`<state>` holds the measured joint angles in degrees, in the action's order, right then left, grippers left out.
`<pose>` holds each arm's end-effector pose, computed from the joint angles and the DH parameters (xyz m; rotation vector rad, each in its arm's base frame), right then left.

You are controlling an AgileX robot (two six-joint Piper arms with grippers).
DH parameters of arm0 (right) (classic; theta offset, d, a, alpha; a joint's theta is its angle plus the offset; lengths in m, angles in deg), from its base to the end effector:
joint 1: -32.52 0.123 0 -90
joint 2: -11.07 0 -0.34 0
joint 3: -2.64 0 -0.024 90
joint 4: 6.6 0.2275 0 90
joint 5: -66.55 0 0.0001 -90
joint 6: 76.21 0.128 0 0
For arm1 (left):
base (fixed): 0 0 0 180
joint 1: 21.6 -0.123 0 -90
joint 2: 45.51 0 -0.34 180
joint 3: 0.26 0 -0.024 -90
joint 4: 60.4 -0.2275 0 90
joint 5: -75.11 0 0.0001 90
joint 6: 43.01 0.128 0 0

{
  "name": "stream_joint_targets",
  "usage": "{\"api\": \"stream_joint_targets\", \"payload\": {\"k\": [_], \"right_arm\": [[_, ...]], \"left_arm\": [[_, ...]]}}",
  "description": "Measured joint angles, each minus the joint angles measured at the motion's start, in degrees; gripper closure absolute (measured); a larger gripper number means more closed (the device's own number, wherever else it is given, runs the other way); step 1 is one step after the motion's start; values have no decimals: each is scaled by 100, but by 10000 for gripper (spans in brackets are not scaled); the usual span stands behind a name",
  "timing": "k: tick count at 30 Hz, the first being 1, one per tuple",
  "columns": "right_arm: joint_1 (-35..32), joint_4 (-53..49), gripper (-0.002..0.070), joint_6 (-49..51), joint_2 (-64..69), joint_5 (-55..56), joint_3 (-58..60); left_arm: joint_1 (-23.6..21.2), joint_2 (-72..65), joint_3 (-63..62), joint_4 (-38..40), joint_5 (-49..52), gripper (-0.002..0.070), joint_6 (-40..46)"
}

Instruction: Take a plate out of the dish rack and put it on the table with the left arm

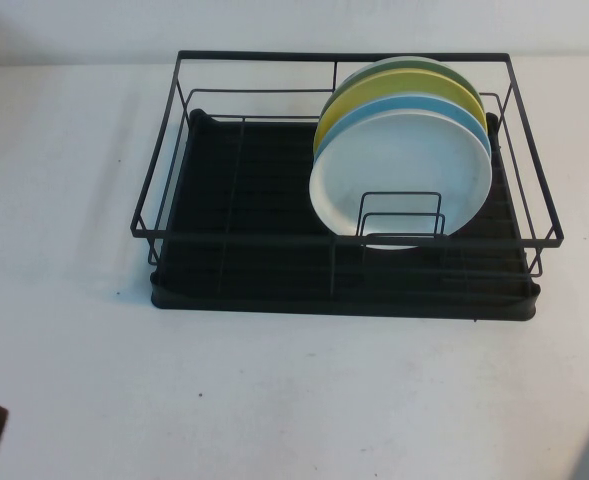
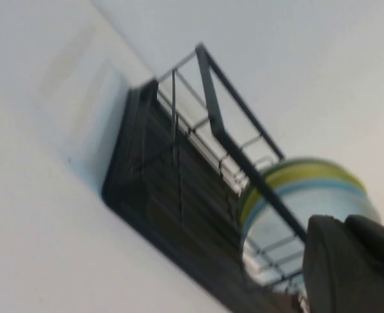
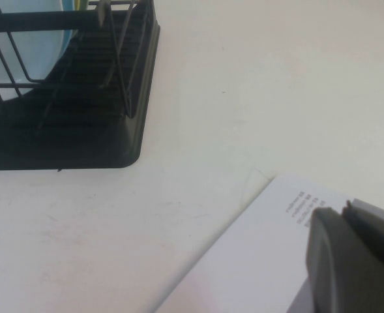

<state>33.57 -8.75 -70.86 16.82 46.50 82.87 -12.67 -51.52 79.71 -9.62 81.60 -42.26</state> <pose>0.0100 -0.0015 0.1615 0.0458 1.8500 0.0414 0.0127 -0.0134 0.1982 -0.5057 1.5608 -0.8657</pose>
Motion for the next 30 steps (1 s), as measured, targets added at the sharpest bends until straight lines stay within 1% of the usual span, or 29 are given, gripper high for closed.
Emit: {"api": "stream_joint_targets", "payload": {"k": [5, 9, 12, 16, 19, 21, 23, 24, 27, 28, 30], "right_arm": [[0, 0, 694, 0, 0, 0, 0], [0, 0, 694, 0, 0, 0, 0], [0, 0, 694, 0, 0, 0, 0], [0, 0, 694, 0, 0, 0, 0], [0, 0, 694, 0, 0, 0, 0], [0, 0, 694, 0, 0, 0, 0], [0, 0, 694, 0, 0, 0, 0], [0, 0, 694, 0, 0, 0, 0], [0, 0, 694, 0, 0, 0, 0], [0, 0, 694, 0, 0, 0, 0], [0, 0, 694, 0, 0, 0, 0]], "left_arm": [[0, -17, -309, -64, 1396, 678, 538], [0, -558, -1283, -389, 2669, 678, 947], [0, -1290, -2309, -884, 3472, 678, 1689], [0, -2540, -3652, -1552, 4090, 678, 3140], [0, -3434, -4504, -1722, 4329, 678, 3860], [0, -3984, -5024, -1747, 4592, 663, 4185], [0, -4535, -5405, -1747, 4822, 621, 4534], [0, -4780, -5570, -1731, 4888, 586, 4674], [10, -5405, -5875, -1481, 4868, 445, 5095], [38, -5610, -5948, -1348, 4800, 393, 5295], [160, -5957, -6075, -1093, 4616, 312, 5680]]}}
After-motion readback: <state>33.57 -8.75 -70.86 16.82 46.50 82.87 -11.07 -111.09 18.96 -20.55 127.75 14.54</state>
